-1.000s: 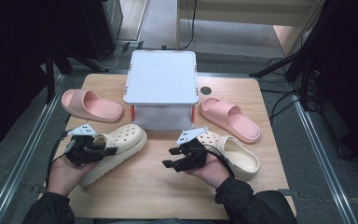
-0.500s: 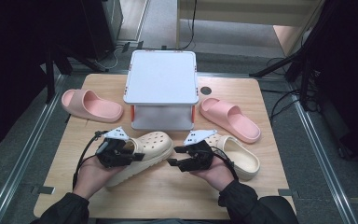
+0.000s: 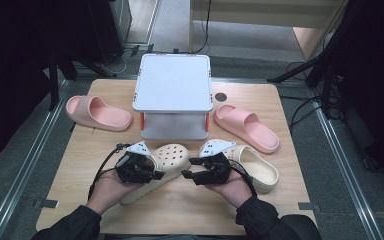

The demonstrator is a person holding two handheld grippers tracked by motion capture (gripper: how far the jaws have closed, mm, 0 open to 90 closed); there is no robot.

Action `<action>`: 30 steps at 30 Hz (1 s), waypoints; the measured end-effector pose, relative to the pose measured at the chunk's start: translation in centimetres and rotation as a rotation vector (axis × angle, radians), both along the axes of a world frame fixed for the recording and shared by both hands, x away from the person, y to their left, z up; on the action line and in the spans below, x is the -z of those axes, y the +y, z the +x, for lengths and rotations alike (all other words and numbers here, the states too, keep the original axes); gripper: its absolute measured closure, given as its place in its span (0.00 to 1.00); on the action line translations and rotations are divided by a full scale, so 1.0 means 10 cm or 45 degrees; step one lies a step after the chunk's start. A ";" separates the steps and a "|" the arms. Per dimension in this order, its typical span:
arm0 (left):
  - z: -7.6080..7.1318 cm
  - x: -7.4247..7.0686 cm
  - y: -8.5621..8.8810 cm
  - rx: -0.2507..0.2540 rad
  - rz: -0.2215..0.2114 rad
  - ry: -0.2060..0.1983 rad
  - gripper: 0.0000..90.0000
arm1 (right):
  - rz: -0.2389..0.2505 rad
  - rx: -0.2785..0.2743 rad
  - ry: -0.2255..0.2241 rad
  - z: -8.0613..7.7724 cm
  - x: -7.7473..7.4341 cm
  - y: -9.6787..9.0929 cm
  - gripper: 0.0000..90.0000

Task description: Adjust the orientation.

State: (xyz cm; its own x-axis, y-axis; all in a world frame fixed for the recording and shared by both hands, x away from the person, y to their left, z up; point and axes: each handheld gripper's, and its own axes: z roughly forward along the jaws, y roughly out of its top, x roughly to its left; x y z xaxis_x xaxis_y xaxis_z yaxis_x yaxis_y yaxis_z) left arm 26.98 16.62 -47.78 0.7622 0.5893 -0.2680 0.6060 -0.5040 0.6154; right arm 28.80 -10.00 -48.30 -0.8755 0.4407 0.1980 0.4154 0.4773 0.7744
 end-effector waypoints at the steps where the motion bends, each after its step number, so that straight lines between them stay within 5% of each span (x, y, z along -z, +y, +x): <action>1: 0.00 -0.01 0.01 0.002 0.001 -0.001 0.71 | -0.002 0.003 -0.004 0.00 0.00 0.00 0.52; 7: -0.03 -0.14 0.15 -0.039 -0.019 -0.022 0.64 | -0.002 0.017 0.002 -0.01 0.01 0.01 0.59; 13: -0.11 -0.34 0.36 -0.053 -0.040 -0.087 0.76 | 0.013 0.058 0.035 -0.02 0.04 0.06 0.77; 16: -0.08 -0.37 0.48 -0.078 -0.035 -0.094 0.90 | -0.004 0.073 0.020 -0.04 0.08 0.13 0.90; 20: 0.04 -0.31 0.64 -0.124 -0.044 -0.101 0.94 | -0.004 0.085 0.021 -0.06 0.11 0.17 0.96; 23: 0.23 -0.14 0.76 -0.167 -0.026 -0.072 0.98 | -0.026 0.078 0.028 -0.08 0.18 0.25 0.99; 26: 0.31 -0.05 0.80 -0.179 -0.056 -0.022 0.99 | -0.036 0.077 0.030 -0.09 0.20 0.29 0.99; 30: 0.36 0.01 0.77 -0.176 -0.019 -0.017 0.99 | -0.051 0.072 0.041 -0.09 0.25 0.36 0.99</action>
